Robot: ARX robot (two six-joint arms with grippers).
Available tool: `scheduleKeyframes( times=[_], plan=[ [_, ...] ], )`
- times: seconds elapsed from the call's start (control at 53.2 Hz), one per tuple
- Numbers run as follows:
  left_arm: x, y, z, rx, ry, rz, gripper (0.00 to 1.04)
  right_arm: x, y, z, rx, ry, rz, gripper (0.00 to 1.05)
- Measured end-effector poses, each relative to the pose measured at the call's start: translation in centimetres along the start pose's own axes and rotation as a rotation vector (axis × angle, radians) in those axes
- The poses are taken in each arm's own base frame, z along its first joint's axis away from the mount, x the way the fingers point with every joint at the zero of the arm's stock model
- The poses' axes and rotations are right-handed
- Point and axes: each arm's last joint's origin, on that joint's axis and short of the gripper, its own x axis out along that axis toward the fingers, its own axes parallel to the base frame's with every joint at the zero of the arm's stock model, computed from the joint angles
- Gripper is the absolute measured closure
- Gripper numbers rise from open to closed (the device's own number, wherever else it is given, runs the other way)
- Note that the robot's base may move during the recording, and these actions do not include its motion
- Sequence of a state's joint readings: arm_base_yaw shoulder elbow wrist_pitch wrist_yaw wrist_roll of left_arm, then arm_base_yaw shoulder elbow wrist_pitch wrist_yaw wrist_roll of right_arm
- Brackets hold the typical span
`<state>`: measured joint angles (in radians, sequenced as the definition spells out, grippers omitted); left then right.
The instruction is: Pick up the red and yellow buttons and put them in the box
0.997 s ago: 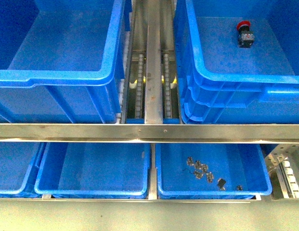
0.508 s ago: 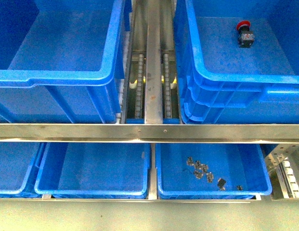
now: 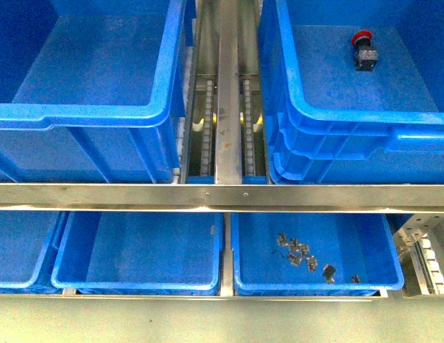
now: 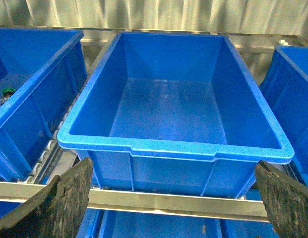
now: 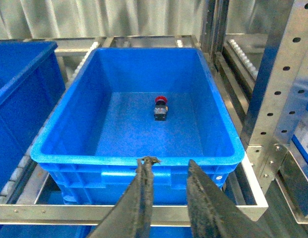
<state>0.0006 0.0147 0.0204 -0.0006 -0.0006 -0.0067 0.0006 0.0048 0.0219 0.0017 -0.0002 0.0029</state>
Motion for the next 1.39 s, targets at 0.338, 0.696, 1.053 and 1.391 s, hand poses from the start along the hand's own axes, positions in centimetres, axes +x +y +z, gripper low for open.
scheduleKeyframes(
  times=[0.338, 0.696, 1.053, 1.391],
  plan=[
    [0.0, 0.0, 0.0, 0.0, 0.0, 0.0, 0.08, 0.0, 0.0, 0.0, 0.0, 0.0, 0.0, 0.12],
    [0.0, 0.0, 0.0, 0.0, 0.0, -0.002, 0.08, 0.0, -0.02, 0.0, 0.0, 0.0, -0.005, 0.06],
    [0.0, 0.0, 0.0, 0.0, 0.0, 0.0, 0.08, 0.0, -0.01, -0.02, 0.0, 0.002, -0.003, 0.06],
    [0.0, 0.01, 0.0, 0.0, 0.0, 0.004, 0.08, 0.0, 0.01, -0.04, 0.0, 0.003, 0.004, 0.06]
  ],
)
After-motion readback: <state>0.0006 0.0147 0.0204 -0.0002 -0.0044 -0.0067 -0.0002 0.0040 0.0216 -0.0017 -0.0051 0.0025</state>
